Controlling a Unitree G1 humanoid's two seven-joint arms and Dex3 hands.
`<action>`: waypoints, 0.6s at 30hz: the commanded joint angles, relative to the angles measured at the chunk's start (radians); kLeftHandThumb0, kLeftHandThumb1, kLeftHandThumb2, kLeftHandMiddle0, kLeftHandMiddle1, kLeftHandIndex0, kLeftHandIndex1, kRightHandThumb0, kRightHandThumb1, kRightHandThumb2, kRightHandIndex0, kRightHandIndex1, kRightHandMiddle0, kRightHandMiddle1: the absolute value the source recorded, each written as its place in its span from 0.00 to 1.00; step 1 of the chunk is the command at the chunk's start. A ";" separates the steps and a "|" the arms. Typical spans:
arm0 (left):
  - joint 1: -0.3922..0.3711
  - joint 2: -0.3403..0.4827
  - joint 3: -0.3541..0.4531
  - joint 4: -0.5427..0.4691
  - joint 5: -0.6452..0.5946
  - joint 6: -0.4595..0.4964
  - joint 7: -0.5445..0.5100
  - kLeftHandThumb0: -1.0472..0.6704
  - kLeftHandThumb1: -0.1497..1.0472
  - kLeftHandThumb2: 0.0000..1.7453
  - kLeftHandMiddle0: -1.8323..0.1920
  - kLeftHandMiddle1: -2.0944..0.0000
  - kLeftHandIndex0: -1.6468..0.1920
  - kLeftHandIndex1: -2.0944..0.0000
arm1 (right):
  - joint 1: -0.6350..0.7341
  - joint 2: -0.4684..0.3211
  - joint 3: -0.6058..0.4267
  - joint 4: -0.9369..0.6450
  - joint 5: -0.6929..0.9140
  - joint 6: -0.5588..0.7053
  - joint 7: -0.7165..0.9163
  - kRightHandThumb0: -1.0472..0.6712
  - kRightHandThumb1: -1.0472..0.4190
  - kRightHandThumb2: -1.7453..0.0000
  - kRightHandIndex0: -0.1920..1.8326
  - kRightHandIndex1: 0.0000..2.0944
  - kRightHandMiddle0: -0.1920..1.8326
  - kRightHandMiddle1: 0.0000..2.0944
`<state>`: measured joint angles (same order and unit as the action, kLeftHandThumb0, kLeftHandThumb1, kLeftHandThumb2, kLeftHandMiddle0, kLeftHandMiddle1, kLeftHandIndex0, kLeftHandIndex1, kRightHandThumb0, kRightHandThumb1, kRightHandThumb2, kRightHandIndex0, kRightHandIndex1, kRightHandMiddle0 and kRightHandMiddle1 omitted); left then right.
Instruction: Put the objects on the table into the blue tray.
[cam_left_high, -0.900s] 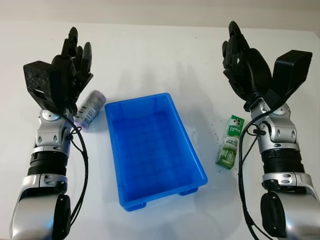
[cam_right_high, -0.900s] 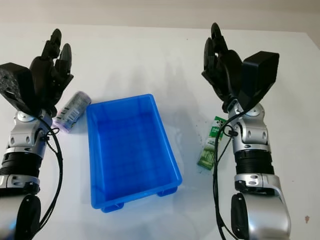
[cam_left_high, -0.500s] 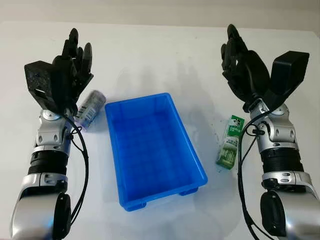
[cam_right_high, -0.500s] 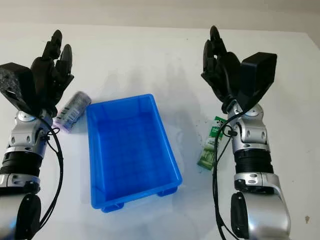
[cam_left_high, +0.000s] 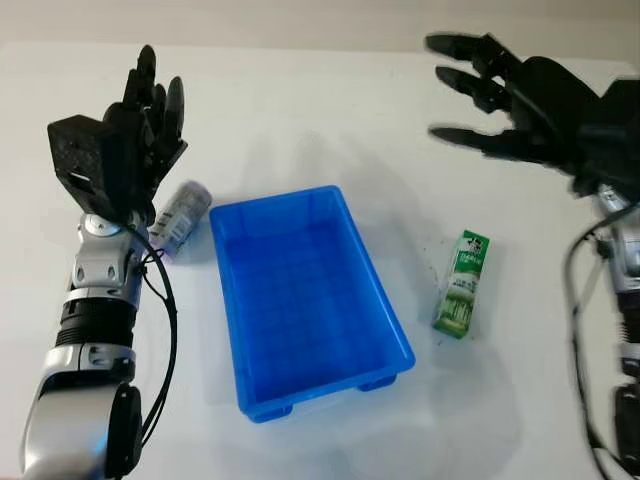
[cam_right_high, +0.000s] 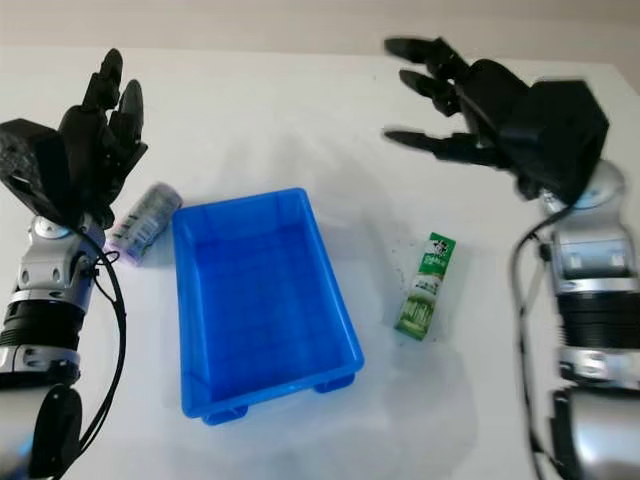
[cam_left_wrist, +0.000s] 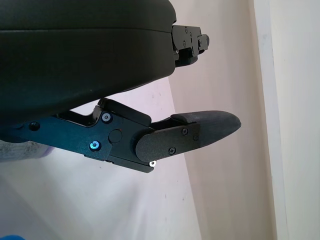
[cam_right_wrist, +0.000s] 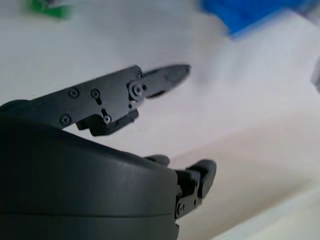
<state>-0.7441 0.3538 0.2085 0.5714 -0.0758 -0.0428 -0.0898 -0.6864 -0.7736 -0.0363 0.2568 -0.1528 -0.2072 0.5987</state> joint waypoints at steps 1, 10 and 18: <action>-0.002 0.008 0.007 0.011 -0.005 -0.010 -0.002 0.23 1.00 0.34 0.94 0.97 0.93 0.97 | 0.025 -0.079 0.032 -0.040 -0.057 -0.100 0.028 0.44 0.20 0.97 0.31 0.08 0.31 0.08; -0.008 0.006 0.000 0.023 -0.001 -0.020 -0.010 0.22 1.00 0.33 0.94 0.97 0.94 0.97 | 0.147 -0.233 0.062 -0.121 -0.229 -0.309 0.043 0.53 0.19 0.97 0.31 0.05 0.33 0.03; -0.004 0.014 0.006 0.026 -0.005 -0.024 -0.023 0.24 1.00 0.34 0.94 0.98 0.94 0.98 | 0.255 -0.258 0.049 -0.171 -0.281 -0.387 -0.003 0.57 0.09 0.95 0.31 0.04 0.33 0.02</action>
<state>-0.7445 0.3544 0.2114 0.6011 -0.0781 -0.0586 -0.1084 -0.4523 -1.0069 0.0245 0.1108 -0.4291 -0.5916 0.6033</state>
